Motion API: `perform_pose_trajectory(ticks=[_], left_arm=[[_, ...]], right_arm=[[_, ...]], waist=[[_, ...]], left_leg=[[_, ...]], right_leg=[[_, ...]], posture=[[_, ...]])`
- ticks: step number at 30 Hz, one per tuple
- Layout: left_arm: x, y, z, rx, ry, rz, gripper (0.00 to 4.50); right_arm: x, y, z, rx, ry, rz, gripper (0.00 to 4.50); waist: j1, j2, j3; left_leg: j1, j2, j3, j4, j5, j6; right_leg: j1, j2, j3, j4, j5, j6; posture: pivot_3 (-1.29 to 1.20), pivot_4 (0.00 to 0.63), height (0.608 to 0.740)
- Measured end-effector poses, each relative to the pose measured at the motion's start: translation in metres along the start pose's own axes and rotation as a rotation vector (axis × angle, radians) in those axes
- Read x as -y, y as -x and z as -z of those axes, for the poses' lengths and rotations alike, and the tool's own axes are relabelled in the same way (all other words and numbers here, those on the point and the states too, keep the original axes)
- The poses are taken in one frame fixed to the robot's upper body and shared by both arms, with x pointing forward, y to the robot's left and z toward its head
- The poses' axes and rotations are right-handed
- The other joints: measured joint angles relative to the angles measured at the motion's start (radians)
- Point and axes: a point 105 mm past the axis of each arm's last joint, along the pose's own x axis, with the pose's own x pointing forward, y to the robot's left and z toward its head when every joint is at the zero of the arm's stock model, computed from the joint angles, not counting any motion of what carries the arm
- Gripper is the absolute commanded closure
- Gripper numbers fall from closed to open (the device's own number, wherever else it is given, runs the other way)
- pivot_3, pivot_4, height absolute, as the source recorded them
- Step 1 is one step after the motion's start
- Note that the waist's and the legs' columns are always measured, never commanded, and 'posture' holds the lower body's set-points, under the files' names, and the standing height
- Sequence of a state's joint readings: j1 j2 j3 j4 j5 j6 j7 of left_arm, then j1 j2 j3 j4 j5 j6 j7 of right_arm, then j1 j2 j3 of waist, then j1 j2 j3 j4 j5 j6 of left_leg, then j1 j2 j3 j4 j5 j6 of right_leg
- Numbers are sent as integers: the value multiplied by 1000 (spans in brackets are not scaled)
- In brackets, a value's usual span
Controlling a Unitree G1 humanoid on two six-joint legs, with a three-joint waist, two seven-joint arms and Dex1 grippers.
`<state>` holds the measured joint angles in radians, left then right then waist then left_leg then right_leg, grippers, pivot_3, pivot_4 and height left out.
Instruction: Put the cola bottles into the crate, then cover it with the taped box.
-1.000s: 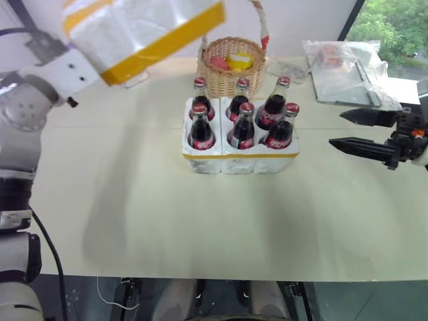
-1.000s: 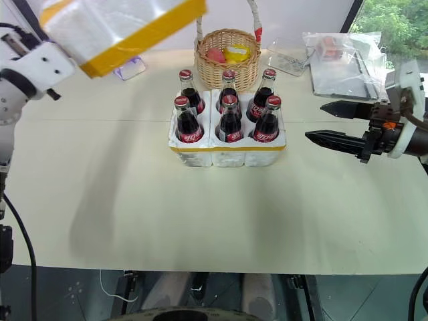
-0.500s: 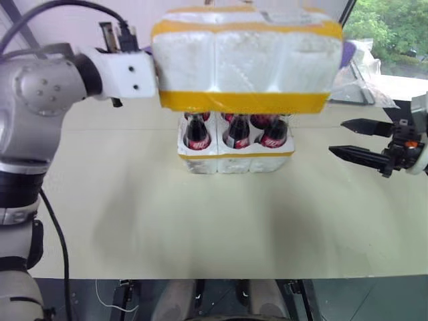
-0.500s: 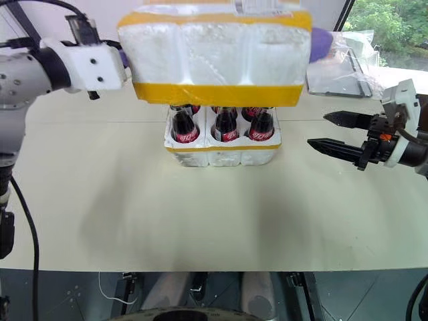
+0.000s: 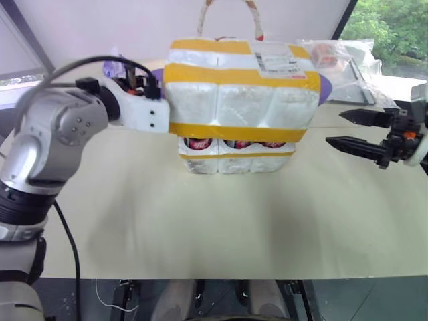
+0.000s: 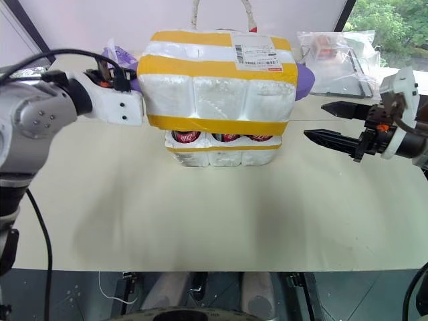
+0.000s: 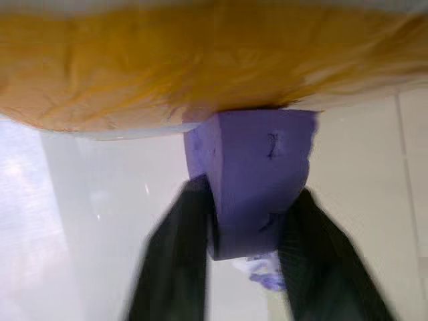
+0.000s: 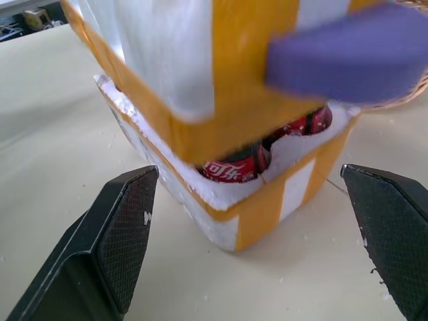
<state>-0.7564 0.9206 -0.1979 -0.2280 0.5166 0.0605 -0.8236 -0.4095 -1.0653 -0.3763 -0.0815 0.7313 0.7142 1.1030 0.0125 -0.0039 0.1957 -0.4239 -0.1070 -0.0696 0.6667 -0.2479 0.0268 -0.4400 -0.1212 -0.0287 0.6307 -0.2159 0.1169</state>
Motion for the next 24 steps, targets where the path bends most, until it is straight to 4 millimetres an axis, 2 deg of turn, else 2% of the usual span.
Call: perform_pose_trajectory(ticks=[3, 4, 7, 10, 12, 15, 18, 20, 22, 24], left_arm=[[4, -2, -3, 5, 1, 1, 205], [5, -2, -3, 2, 2, 3, 44], [16, 2, 4, -20, 72, 33, 44], [26, 14, 23, -42, 258, 60, 44], [25, 24, 40, -48, 432, 39, 44], [37, 46, 72, -26, 850, 50, 44], [56, 64, 72, 108, 1194, 190, 44], [62, 86, 68, 214, 1395, 332, 44], [49, 103, 65, 315, 1484, 388, 44], [38, 109, 66, 348, 1472, 382, 44]], right_arm=[[-1, -5, -4, 3, 5, -9, 0], [-1, -6, -5, 3, 5, -9, 0], [-3, -9, -5, -2, 5, -16, 0], [-5, -10, -5, -8, 0, -24, 0], [-6, -11, -6, -9, 4, -28, 0], [-7, -11, -4, -14, -1, -31, 0], [-8, -12, 1, -30, -5, -44, 0], [-10, -13, 5, -47, -5, -57, 0], [-10, -14, 7, -59, -1, -68, 0], [-13, -15, 8, -64, 2, -91, 0]], waist=[[0, 0, 0], [0, 0, 0], [-1, 0, 0], [-1, 0, 0], [-1, 0, 0], [-2, 0, 0], [-3, 0, 0], [-5, 0, 0], [-3, 0, 0], [1, 0, 0]], left_leg=[[0, 0, 0, 0, 0, 0], [0, 0, 0, 0, 0, 0], [0, 0, 0, 0, 0, 0], [0, 1, 0, 0, 0, 0], [0, 1, 0, 0, 0, 0], [0, 1, 0, 0, 0, 0], [0, 1, 0, 0, 0, 0], [0, 1, 0, 0, 0, 0], [1, 1, -1, 0, 0, 0], [3, 1, -1, 0, 0, 0]], right_leg=[[0, 0, 0, 0, 0, 0], [0, 0, 0, 0, 0, 0], [0, 0, 0, 0, 0, 0], [-1, 0, 0, 0, 0, 0], [-1, 0, 0, 0, 0, 0], [-1, 0, 0, 0, 0, 0], [-1, 0, 0, 0, 0, 0], [-1, 1, 0, 0, 0, 0], [0, 1, 0, 0, 0, 0], [3, 0, 0, 0, 0, 0]], posture=[[0, 150, 740], [0, 150, 740], [0, 150, 740], [0, 150, 740], [0, 150, 740], [0, 150, 740], [0, 150, 740], [0, 150, 740], [0, 150, 740], [0, 150, 740]])
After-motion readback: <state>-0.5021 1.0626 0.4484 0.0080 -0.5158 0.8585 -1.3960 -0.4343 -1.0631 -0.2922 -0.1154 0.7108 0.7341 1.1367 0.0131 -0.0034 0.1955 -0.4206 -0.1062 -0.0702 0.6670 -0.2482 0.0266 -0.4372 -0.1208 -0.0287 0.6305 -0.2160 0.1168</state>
